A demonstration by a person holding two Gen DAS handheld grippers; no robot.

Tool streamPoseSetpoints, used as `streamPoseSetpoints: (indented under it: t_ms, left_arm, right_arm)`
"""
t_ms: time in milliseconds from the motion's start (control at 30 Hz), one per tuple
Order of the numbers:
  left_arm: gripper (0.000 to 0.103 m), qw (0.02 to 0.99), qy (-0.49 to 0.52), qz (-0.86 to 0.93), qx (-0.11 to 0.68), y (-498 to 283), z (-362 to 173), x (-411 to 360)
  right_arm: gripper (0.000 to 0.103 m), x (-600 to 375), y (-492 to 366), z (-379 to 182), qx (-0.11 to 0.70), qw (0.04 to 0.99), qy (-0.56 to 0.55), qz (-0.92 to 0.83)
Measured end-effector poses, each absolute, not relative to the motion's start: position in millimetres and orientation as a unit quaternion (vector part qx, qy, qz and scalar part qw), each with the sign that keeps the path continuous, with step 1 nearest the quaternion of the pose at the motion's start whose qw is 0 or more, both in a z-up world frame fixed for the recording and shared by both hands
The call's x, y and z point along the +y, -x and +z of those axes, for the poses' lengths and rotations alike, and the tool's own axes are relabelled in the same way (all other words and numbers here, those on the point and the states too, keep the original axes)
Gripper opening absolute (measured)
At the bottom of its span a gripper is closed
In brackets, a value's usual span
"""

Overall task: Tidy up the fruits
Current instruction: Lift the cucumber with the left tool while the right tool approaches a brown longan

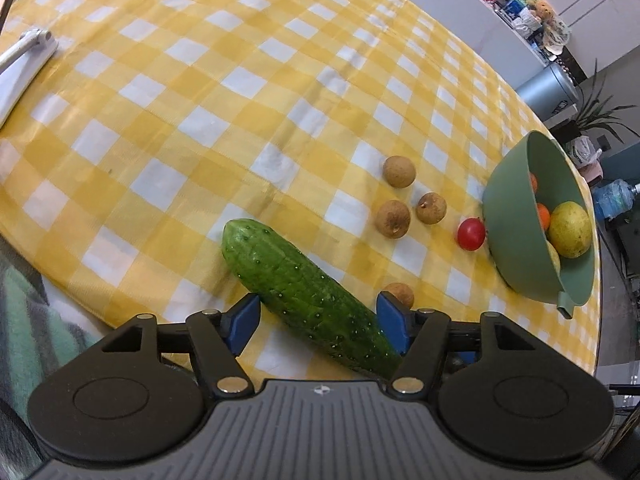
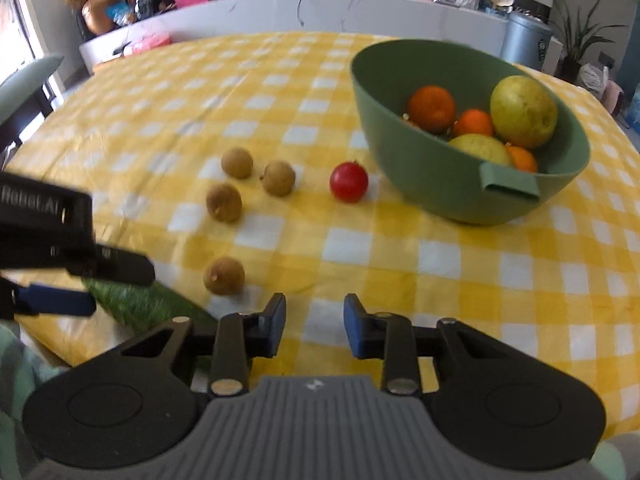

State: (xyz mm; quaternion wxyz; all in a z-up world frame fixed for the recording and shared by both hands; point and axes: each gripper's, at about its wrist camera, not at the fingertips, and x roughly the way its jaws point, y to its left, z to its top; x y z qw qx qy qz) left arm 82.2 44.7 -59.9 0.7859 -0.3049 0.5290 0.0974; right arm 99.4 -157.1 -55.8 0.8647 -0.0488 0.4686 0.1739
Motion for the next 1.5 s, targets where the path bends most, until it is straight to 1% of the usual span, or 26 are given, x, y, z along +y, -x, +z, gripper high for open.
streamPoseSetpoints:
  t_ms: [133, 233, 267, 300, 367, 467, 567, 633, 667, 700, 733, 767, 800, 900, 933, 1100, 1333, 1500]
  left_arm:
    - [0.074, 0.796, 0.269, 0.081, 0.536, -90.2, -58.4, 37.8]
    - [0.075, 0.788, 0.27, 0.083, 0.547, -89.1, -66.0, 35.9]
    - [0.074, 0.788, 0.281, 0.082, 0.542, -87.4, -67.5, 38.0]
    - [0.074, 0.785, 0.29, 0.083, 0.541, -86.6, -68.9, 39.9]
    - [0.072, 0.783, 0.3, 0.086, 0.539, -86.5, -69.8, 41.2]
    - [0.072, 0.782, 0.296, 0.091, 0.541, -91.4, -73.7, 37.4]
    - [0.073, 0.786, 0.285, 0.096, 0.54, -92.2, -75.4, 32.2]
    - [0.065, 0.792, 0.278, 0.098, 0.535, -90.0, -74.4, 32.0]
    - [0.063, 0.793, 0.284, 0.092, 0.531, -89.0, -75.3, 34.6]
    - [0.061, 0.793, 0.288, 0.088, 0.529, -88.2, -75.4, 37.5]
    - [0.058, 0.793, 0.293, 0.086, 0.528, -87.7, -75.2, 40.1]
    - [0.057, 0.793, 0.295, 0.079, 0.527, -88.2, -74.6, 42.1]
    - [0.055, 0.797, 0.292, 0.07, 0.525, -89.3, -72.9, 43.2]
    - [0.048, 0.814, 0.267, 0.059, 0.512, -93.6, -62.8, 46.7]
    - [0.047, 0.82, 0.255, 0.057, 0.509, -96.3, -58.8, 48.4]
    - [0.047, 0.84, 0.201, 0.059, 0.501, -110.9, -48.0, 52.6]
    - [0.047, 0.831, 0.201, 0.051, 0.516, -117.0, -64.7, 51.1]
    - [0.048, 0.837, 0.194, 0.052, 0.509, -114.6, -65.3, 48.6]
  right_arm:
    - [0.028, -154.8, -95.9, -56.4, 0.476, 0.856, 0.052, 0.196]
    - [0.018, -158.2, -96.7, -56.5, 0.488, 0.846, 0.032, 0.212]
    - [0.011, -160.6, -97.6, -56.8, 0.494, 0.84, 0.018, 0.221]
    - [0.01, -162.6, -98.3, -57.3, 0.5, 0.835, 0.008, 0.229]
    - [0.01, -160.1, -96.6, -57.8, 0.504, 0.831, 0.005, 0.237]
    - [0.008, -157.7, -95.2, -57.8, 0.511, 0.82, -0.003, 0.259]
    - [0.008, -159.0, -96.2, -58.0, 0.513, 0.816, -0.018, 0.266]
    - [0.009, -158.4, -97.1, -58.7, 0.513, 0.817, -0.018, 0.265]
    - [0.011, -157.9, -97.0, -58.5, 0.511, 0.818, -0.016, 0.263]
    - [0.018, -157.9, -97.0, -57.9, 0.508, 0.82, -0.017, 0.263]
    - [0.022, -158.3, -97.1, -56.7, 0.503, 0.823, -0.018, 0.262]
    - [0.029, -158.9, -97.4, -55.7, 0.499, 0.826, -0.019, 0.262]
    - [0.033, -160.5, -97.8, -55.0, 0.496, 0.827, -0.022, 0.261]
    - [0.033, -164.8, -99.1, -52.6, 0.488, 0.834, -0.032, 0.256]
    - [0.033, -166.8, -99.1, -51.2, 0.484, 0.836, -0.036, 0.255]
    - [0.033, -161.2, -96.9, -46.0, 0.458, 0.849, -0.023, 0.263]
    - [0.032, -140.1, -101.4, -46.9, 0.438, 0.851, 0.019, 0.289]
    - [0.027, -128.1, -104.5, -52.7, 0.444, 0.846, 0.047, 0.291]
